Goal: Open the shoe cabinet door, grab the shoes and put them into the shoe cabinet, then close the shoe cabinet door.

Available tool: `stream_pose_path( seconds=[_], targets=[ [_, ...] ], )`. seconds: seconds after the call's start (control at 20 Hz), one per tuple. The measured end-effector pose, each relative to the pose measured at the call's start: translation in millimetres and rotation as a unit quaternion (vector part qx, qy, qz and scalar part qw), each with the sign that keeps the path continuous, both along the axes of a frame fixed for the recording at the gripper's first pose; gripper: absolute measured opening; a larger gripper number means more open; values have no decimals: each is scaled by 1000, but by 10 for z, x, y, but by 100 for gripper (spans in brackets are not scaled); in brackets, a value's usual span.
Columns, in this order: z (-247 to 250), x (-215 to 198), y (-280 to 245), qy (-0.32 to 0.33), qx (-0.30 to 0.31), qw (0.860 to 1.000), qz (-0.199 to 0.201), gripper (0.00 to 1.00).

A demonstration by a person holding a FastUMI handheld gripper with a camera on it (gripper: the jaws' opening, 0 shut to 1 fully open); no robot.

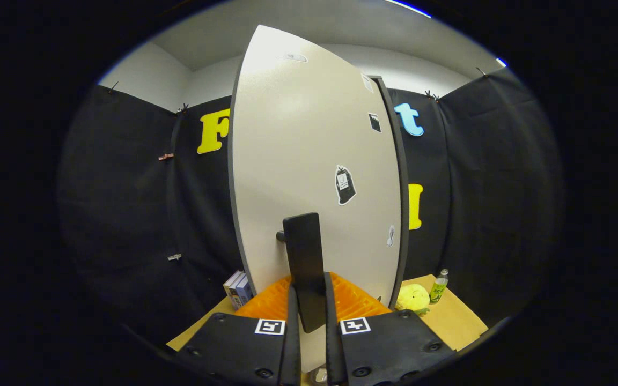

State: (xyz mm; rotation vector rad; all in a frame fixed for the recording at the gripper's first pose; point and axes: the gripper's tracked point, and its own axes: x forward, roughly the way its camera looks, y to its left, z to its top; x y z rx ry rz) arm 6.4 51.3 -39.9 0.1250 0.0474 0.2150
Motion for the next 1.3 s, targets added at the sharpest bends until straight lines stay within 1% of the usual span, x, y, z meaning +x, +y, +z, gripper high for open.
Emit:
stream_pose_path(
  seconds=[0.25, 0.35, 0.45, 0.5, 0.75, 0.85, 0.9, 0.95, 1.05, 1.15, 1.3],
  targets=[
    [-4, -151, -371, -1, -4, 999, -37, 22],
    [-16, -200, -486, -2, -5, 999, -32, 22],
    [-79, -247, -630, 12, 4, 1000, -23, 22],
    [-100, -268, -721, 17, 10, 999, -25, 22],
    [-76, -318, -1151, 9, -8, 997, -71, 21],
    [-92, -278, -1389, 10, -19, 996, -88, 21],
    [-88, -265, -1503, 13, -18, 995, -95, 19],
    [-86, -286, -1602, 16, -16, 995, -101, 14],
    [-79, -306, -1818, 19, -13, 993, -116, 14],
    [-82, -317, -1958, 21, -5, 993, -119, 14],
    [-73, -307, -2019, 21, -6, 995, -100, 14]
  ],
)
